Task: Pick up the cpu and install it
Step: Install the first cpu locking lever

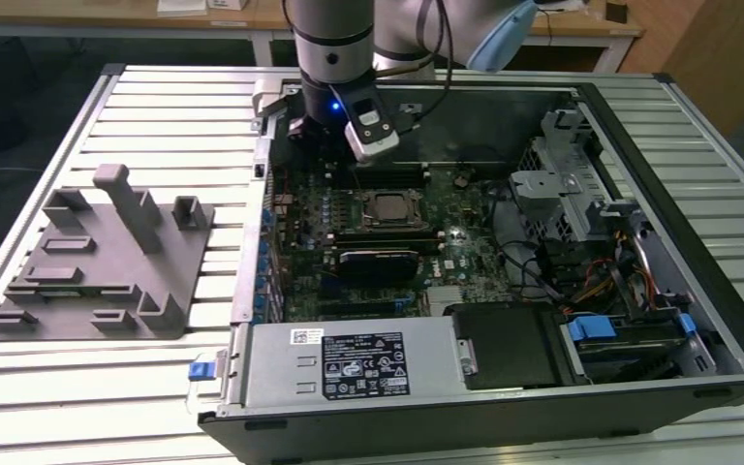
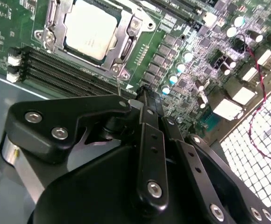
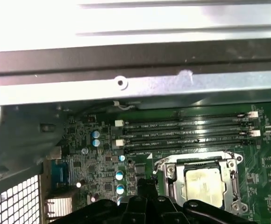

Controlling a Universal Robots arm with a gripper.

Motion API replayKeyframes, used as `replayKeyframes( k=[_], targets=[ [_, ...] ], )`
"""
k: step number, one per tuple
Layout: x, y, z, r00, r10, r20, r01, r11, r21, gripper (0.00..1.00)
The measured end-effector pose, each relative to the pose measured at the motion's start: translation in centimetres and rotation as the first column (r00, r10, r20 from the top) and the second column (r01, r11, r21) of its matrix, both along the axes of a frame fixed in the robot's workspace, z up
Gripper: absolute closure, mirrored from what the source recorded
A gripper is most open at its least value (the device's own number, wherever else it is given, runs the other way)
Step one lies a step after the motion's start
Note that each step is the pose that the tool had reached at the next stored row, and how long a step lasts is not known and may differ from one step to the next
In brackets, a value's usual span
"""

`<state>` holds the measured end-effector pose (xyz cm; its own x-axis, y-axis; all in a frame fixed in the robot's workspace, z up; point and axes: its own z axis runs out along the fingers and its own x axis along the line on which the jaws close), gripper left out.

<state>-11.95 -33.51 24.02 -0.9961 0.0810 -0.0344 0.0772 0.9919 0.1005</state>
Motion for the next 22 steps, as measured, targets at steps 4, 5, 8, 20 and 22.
replayKeyframes(
  k=[4,5,8,20,22],
  targets=[
    [-0.2,0.0,0.0,1.0,0.0,0.0,0.0,0.9997,0.0246,0.89],
    [-0.2,0.0,0.0,1.0,0.0,0.0001,0.0,0.9995,0.0305,0.89],
    [-0.4,0.0,0.0,1.0,0.0,0.0,0.0,0.9986,0.053,0.89],
    [0.3,0.0,0.0,1.0,0.0,-0.0023,0.0,0.9977,0.0679,0.89],
    [0.7,0.0,0.0,1.0,0.0,-0.0031,0.0,0.9977,0.0678,0.89]
  ],
)
